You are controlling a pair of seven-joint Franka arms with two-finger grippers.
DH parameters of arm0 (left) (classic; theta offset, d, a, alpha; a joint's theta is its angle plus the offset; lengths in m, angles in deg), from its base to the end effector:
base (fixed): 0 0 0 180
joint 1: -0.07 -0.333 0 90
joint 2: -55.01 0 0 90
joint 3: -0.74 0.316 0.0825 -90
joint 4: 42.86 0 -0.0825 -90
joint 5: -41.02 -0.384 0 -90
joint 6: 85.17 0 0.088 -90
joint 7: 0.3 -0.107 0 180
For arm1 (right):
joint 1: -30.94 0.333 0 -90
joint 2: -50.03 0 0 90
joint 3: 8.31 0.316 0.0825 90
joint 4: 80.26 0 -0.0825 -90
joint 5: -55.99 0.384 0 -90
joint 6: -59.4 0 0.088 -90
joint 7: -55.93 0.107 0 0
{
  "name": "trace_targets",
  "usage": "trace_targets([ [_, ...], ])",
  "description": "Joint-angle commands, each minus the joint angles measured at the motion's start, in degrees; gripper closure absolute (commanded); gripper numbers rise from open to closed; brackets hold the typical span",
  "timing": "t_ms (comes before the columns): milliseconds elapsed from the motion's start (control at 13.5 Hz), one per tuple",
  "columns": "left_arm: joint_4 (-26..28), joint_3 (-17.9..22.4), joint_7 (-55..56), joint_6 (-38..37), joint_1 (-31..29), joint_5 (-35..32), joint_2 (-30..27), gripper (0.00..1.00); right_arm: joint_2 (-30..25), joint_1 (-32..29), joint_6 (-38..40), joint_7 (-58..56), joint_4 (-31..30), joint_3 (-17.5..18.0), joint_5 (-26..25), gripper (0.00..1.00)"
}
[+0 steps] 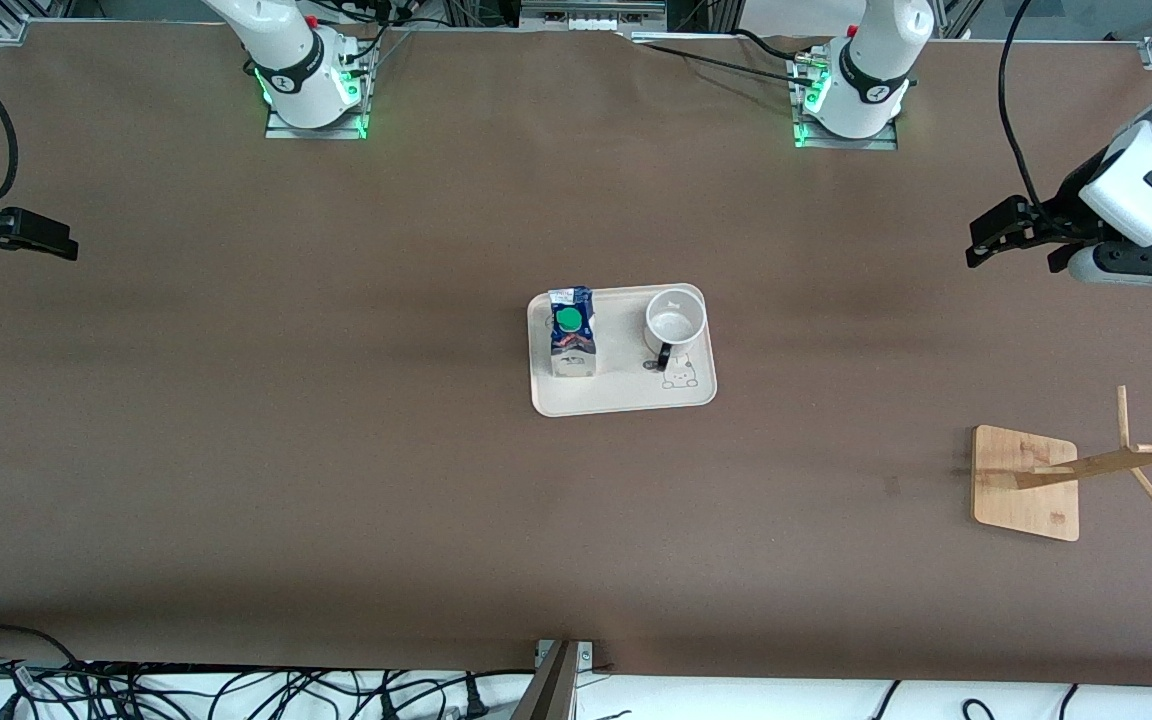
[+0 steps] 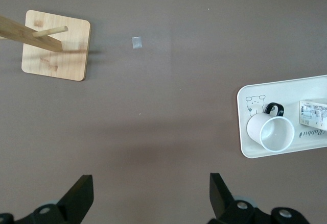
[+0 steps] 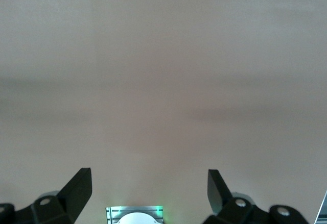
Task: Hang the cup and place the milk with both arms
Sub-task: 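Reach the right gripper toward the milk carton on the tray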
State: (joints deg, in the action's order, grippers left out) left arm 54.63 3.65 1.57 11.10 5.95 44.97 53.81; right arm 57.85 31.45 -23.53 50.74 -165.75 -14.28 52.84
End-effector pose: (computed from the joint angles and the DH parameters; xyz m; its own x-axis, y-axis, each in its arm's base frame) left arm 0.5535 -0.0351 0.5838 0.9999 -0.0118 -0.0029 -0.0115 -0.9975 0.0695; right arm 0.5771 -0.0576 0.5746 0.9827 -0.0116 -0.1847 -0.0020 -0.9986 0.0525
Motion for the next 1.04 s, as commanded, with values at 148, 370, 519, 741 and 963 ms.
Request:
trace_targets([
  [148, -3.26, -0.27, 0.24, -1.18, -1.66, -0.44, 1.81, 0.0, -0.44, -0.59, -0.13, 0.09, 0.15, 0.7, -0.28, 0.0],
  [370, -3.53, -0.27, 0.24, -1.09, -1.66, -0.44, 2.25, 0.0, 1.23, 0.81, 0.57, 0.09, 0.06, 0.87, 1.12, 0.0],
  [519, -3.53, -0.27, 0.24, -1.09, -1.75, -0.52, 2.25, 0.0, 2.72, 4.31, -0.12, 0.09, 0.06, 1.14, 6.38, 0.0],
  [741, -3.53, -0.27, 0.24, -1.09, -2.54, -0.26, 2.25, 0.0, 7.28, 10.98, -3.18, 0.62, 0.06, 1.05, 11.48, 0.0],
  [963, -3.62, -0.27, 0.24, -0.91, -2.62, -0.17, 2.51, 0.0, 11.24, 18.36, -9.51, 9.73, 0.15, 1.14, 15.54, 0.0],
])
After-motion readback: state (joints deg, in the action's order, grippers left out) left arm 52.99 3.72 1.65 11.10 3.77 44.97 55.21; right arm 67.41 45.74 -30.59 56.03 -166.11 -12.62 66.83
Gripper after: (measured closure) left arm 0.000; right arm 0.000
